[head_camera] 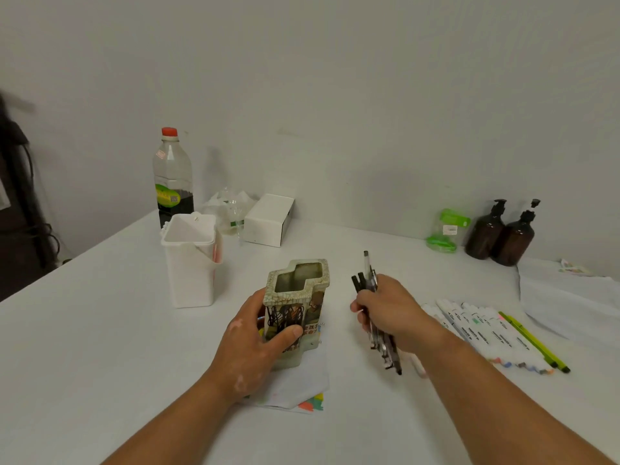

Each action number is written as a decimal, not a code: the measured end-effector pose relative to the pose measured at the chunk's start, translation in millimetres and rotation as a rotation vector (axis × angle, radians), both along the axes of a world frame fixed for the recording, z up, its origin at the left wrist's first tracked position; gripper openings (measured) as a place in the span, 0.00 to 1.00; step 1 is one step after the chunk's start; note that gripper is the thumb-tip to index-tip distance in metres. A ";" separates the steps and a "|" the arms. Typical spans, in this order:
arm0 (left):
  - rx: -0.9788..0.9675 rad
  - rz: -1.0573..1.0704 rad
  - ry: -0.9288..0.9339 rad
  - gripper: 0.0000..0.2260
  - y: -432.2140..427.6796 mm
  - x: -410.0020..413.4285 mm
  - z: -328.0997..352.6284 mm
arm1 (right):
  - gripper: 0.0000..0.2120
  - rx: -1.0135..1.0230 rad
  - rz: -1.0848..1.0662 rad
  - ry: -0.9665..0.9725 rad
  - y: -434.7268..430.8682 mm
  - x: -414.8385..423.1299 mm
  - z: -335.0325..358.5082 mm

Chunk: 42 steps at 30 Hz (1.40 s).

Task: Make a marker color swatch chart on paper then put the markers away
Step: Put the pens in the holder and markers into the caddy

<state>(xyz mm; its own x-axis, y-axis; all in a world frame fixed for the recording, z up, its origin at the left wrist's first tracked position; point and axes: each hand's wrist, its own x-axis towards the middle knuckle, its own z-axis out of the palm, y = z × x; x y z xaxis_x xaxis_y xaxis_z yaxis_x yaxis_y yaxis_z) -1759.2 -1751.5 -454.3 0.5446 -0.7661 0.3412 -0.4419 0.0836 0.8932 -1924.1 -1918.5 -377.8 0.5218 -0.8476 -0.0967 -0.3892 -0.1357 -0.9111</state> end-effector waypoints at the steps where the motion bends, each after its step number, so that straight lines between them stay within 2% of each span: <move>1: -0.002 -0.005 0.004 0.24 -0.1 0.0 -0.3 | 0.03 0.082 -0.018 -0.156 -1.1 1.9 15.8; 5: -0.009 -0.021 0.042 0.24 -0.7 -0.6 -1.3 | 0.04 0.252 0.000 -0.789 4.2 24.6 81.2; 7: -0.014 -0.022 0.041 0.24 -1.3 -0.3 -1.0 | 0.03 0.247 0.021 -0.972 13.0 45.0 100.1; 9: -0.015 -0.027 0.038 0.25 -1.5 -0.5 -0.9 | 0.03 0.183 0.017 -1.027 25.3 66.6 103.4; 15: -0.040 -0.032 0.050 0.25 -0.4 -1.4 0.3 | 0.05 -0.124 -0.171 -0.801 54.3 94.4 57.1; 20: -0.030 -0.024 0.057 0.24 -1.6 -1.7 -1.3 | 0.05 -0.337 -0.172 -0.815 68.8 87.6 46.7; 26: -0.034 -0.025 0.070 0.24 -0.4 -2.8 0.7 | 0.03 -0.424 -0.071 -0.866 86.1 81.0 42.2; 33: -0.037 -0.029 0.098 0.25 0.2 -4.3 1.6 | 0.03 -0.423 -0.089 -0.813 82.3 79.5 43.8; 35: -0.035 -0.027 0.098 0.25 -0.2 -4.8 1.8 | 0.04 -0.442 -0.077 -0.723 77.1 79.6 41.6; 39: -0.029 -0.033 0.101 0.25 -0.3 -4.4 1.7 | 0.08 -0.486 -0.016 -0.427 63.9 82.7 32.8; 42: -0.020 -0.044 0.100 0.25 0.3 -4.7 2.0 | 0.09 -0.638 0.000 -0.212 59.6 83.2 23.4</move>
